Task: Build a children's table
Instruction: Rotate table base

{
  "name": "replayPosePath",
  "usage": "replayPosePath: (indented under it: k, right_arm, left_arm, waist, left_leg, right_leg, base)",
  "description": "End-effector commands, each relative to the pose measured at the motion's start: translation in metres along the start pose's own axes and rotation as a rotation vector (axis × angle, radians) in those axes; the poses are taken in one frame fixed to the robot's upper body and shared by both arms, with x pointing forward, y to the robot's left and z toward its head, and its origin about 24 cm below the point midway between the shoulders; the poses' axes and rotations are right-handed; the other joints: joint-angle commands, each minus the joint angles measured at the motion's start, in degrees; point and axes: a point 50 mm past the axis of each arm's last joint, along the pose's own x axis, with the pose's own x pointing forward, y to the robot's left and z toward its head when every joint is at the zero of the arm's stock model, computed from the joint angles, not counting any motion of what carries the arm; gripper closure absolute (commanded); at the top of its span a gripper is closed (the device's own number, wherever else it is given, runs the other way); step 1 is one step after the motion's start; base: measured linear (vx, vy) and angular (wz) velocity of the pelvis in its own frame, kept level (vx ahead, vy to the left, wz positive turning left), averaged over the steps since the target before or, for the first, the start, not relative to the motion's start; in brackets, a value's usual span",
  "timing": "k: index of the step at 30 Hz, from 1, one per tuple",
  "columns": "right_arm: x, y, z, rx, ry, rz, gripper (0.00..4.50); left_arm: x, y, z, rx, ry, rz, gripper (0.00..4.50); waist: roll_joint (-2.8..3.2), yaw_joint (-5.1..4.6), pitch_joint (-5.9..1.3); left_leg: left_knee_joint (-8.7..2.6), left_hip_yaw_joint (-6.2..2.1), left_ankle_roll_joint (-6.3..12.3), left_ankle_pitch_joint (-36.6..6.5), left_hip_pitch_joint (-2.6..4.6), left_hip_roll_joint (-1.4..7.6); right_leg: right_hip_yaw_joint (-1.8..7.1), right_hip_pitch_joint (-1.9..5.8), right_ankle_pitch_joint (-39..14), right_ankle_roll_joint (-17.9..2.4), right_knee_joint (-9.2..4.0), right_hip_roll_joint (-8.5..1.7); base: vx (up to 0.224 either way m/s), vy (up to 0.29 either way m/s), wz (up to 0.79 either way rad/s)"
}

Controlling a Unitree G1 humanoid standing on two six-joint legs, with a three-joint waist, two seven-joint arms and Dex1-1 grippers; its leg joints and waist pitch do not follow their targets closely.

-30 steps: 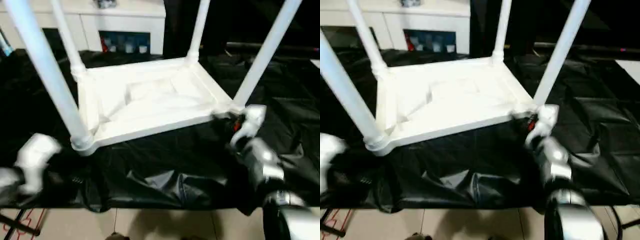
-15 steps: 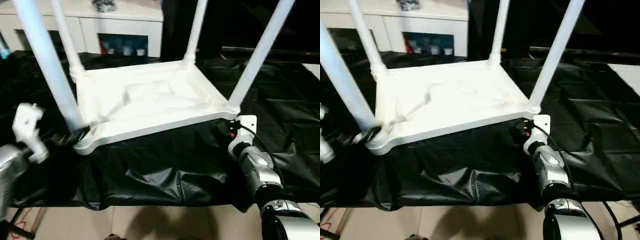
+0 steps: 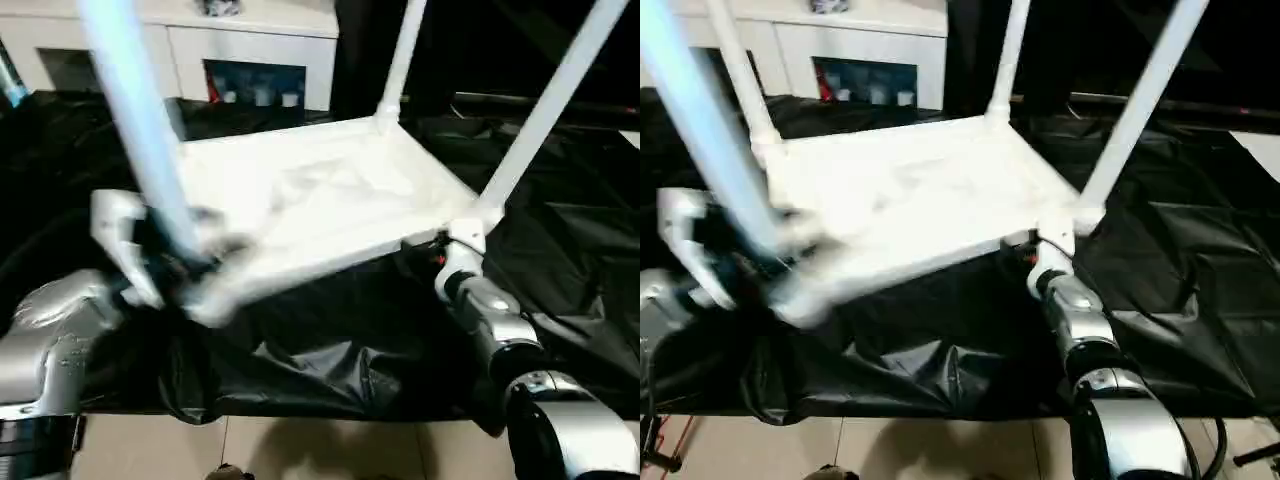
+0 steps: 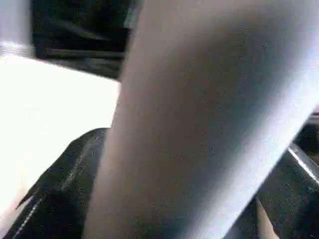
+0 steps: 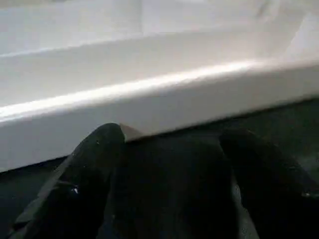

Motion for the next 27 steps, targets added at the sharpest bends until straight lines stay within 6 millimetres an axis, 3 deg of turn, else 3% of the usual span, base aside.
replayPosePath:
  k: [1, 2, 8, 9, 10, 12, 17, 21, 24, 25, 27]
  right_arm:
    - [0.002, 0.003, 0.004, -0.022, 0.006, 0.013, 0.82]
    - [0.004, 0.007, 0.005, -0.031, 0.013, 0.031, 0.82]
    - [0.009, 0.024, 0.01, -0.043, -0.007, 0.103, 0.82]
    - [0.011, 0.036, 0.012, -0.039, -0.009, 0.18, 0.82]
    - [0.012, 0.044, 0.012, -0.041, -0.004, 0.225, 0.82]
    - [0.013, 0.055, 0.012, -0.058, 0.011, 0.303, 0.82]
    - [0.013, 0.064, 0.01, -0.076, 0.023, 0.358, 0.82]
    - [0.013, 0.067, 0.009, -0.084, 0.03, 0.383, 0.82]
    - [0.013, 0.062, 0.008, -0.12, 0.031, 0.339, 0.82]
    - [0.013, 0.062, 0.008, -0.12, 0.031, 0.339, 0.82]
    - [0.013, 0.052, 0.009, -0.099, 0.023, 0.269, 0.82]
  left_arm:
    - [0.011, -0.011, 0.005, 0.0, -0.005, -0.106, 0.03]
    - [0.019, -0.016, 0.008, -0.013, -0.01, -0.16, 0.03]
    - [0.041, -0.034, 0.014, -0.037, -0.021, -0.301, 0.03]
    - [0.053, -0.041, 0.016, -0.058, -0.04, -0.364, 0.03]
    - [0.059, -0.046, 0.017, -0.072, -0.05, -0.407, 0.03]
    - [0.071, -0.055, 0.019, -0.098, -0.067, -0.493, 0.03]
    - [0.089, -0.063, 0.023, -0.119, -0.086, -0.574, 0.03]
    - [0.1, -0.066, 0.024, -0.119, -0.087, -0.601, 0.03]
    - [0.127, -0.052, 0.021, -0.051, -0.063, -0.44, 0.03]
    - [0.127, -0.052, 0.021, -0.051, -0.063, -0.44, 0.03]
    - [0.138, -0.035, 0.017, 0.037, -0.029, -0.275, 0.03]
  waist:
    - [0.48, -0.16, -3.8]
    - [0.41, -0.35, -3.65]
    - [0.26, -1.02, -3.5]
    - [-0.15, -1.25, -3.59]
    - [0.14, -1.19, -3.67]
    - [0.05, -1.51, -3.6]
    - [-0.73, -2.57, -3.79]
    - [-0.54, -2.8, -3.82]
    - [-0.11, -2.34, -3.58]
    - [-0.11, -2.34, -3.58]
    - [-0.06, -2.25, -3.67]
  left_leg:
    - [-3.97, -0.18, -1.52, -16.1, 1.64, 0.8]
    - [-4.01, -0.22, -1.97, -17.3, 1.54, 0.78]
    - [-4.02, -0.49, -2.89, -19.2, 1.48, 0.79]
    - [-3.98, -0.49, -2.89, -19.1, 1.41, 0.84]
    - [-3.92, -0.54, -2.91, -19.4, 1.5, 0.84]
    - [-4.02, -0.58, -2.81, -18.6, 1.12, 0.82]
    - [-3.82, -0.69, -2.01, -16.2, 0.55, 0.76]
    - [-3.53, -0.44, -0.58, -14.8, 0.96, 0.86]
    - [-3.62, -0.42, -1.08, -17.3, 1.57, 0.96]
    - [-3.62, -0.42, -1.08, -17.3, 1.57, 0.96]
    - [-3.76, -0.69, -1.68, -18.9, 1.63, 0.96]
  right_leg:
    - [1.41, 2.16, -10.3, -11.1, -3.14, -1.37]
    - [1.5, 2.16, -13.0, -10.0, -3.44, -1.43]
    - [1.49, 1.96, -18.0, -8.2, -3.91, -1.46]
    - [1.48, 1.99, -18.0, -8.1, -3.87, -1.38]
    - [1.46, 1.97, -18.1, -8.4, -3.78, -1.43]
    - [1.46, 2.21, -16.4, -9.1, -3.63, -1.4]
    - [1.36, 2.77, -13.5, -10.0, -3.34, -1.59]
    - [1.45, 2.59, -10.9, -11.6, -3.33, -1.52]
    - [1.43, 2.3, -13.4, -11.4, -3.83, -1.36]
    - [1.43, 2.3, -13.4, -11.4, -3.83, -1.36]
    - [1.38, 2.35, -16.2, -9.7, -4.15, -1.52]
  base:
    - [0.0, 0.0, 0.0]
    - [0.0, 0.0, 0.0]
    - [0.0, 0.0, 0.0]
    - [0.0, 0.0, 0.0]
    - [0.0, 0.0, 0.0]
    - [0.0, 0.0, 0.0]
    - [0.0, 0.0, 0.0]
    - [0.0, 0.0, 0.0]
    - [0.0, 0.0, 0.0]
    - [0.0, 0.0, 0.0]
    - [0.0, 0.0, 0.0]
